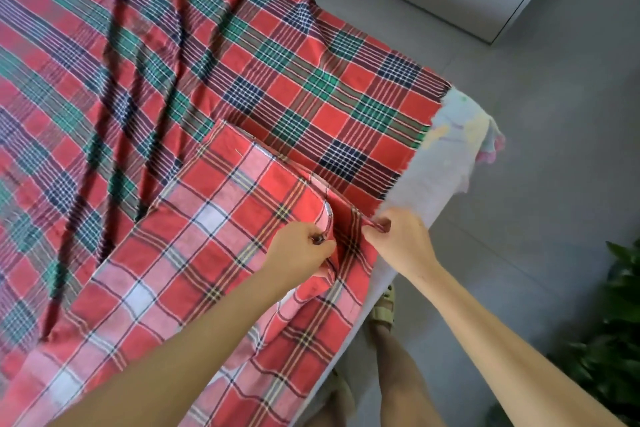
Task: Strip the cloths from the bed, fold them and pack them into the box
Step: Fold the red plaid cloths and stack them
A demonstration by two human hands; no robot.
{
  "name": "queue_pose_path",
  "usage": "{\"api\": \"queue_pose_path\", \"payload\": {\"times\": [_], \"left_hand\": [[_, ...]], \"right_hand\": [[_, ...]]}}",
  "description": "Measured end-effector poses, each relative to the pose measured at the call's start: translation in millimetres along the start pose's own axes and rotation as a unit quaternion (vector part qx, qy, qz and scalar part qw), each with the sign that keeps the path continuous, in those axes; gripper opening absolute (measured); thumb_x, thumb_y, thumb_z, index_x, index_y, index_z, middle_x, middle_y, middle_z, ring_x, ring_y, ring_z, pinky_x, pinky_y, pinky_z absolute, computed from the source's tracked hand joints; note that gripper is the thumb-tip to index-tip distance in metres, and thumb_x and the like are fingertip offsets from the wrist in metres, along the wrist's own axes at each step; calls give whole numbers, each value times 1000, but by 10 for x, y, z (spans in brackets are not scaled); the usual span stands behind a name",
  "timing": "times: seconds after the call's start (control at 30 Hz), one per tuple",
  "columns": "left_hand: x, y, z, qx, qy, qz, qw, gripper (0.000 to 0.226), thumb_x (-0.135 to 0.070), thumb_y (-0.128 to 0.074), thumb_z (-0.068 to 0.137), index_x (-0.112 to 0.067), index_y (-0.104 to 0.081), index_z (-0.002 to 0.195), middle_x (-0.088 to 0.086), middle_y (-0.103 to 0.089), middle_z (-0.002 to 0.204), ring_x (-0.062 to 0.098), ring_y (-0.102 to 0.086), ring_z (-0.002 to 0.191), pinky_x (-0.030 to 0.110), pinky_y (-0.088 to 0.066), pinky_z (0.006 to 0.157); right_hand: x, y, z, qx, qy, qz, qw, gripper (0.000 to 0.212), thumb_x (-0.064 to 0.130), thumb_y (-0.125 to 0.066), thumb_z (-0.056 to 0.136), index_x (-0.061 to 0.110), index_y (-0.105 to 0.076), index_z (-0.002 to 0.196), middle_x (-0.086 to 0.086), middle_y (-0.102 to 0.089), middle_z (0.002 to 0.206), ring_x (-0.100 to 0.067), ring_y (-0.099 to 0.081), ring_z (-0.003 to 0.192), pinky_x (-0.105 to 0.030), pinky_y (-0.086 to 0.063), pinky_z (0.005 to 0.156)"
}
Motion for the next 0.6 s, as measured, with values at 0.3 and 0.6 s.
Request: {"api": "queue_pose_path", "payload": {"times": [0.3, 0.6], "left_hand": [[326, 787, -1148, -116, -29, -7, 993, 23, -18, -58, 81, 3, -61, 70, 11, -71, 66, 18, -70, 62, 39, -55, 69], [780, 1536, -2437, -258, -87, 35, 962, 32, -17, -68, 73, -27, -38, 70, -12, -48, 61, 3, -43, 55, 16, -31, 47]], "right_hand": [[1415, -278, -1137, 33, 82, 119, 989, 8, 7, -61, 73, 0, -61, 70, -11, -64, 63, -29, -63, 64, -38, -50, 62], [2642, -509, -2312, 99, 190, 109, 971, 11, -1, -57, 67, 3, -57, 57, -7, -49, 53, -14, -41, 51, -32, -34, 51]]}}
Point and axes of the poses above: each hand's wrist, its own z-axis towards the middle knuckle, its own y-axis out of the back of the hand, x = y × z, the point moved 9 cm from there along z, towards the middle knuckle
